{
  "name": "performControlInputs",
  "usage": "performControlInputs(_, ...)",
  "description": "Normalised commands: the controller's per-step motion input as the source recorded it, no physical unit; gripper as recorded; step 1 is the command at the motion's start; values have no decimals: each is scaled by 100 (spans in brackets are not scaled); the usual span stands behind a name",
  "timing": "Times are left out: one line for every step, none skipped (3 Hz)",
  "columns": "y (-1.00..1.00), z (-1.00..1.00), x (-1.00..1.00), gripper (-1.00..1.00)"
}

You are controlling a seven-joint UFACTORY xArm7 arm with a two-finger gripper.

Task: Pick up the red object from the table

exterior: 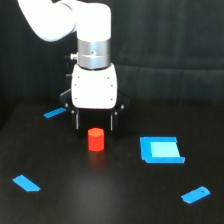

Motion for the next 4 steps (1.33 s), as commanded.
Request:
performControlInputs(-87,-6,8,100)
performControlInputs(-17,-14,4,7)
performControlInputs(-4,-20,-3,-80)
performControlInputs(0,-19,-2,-99)
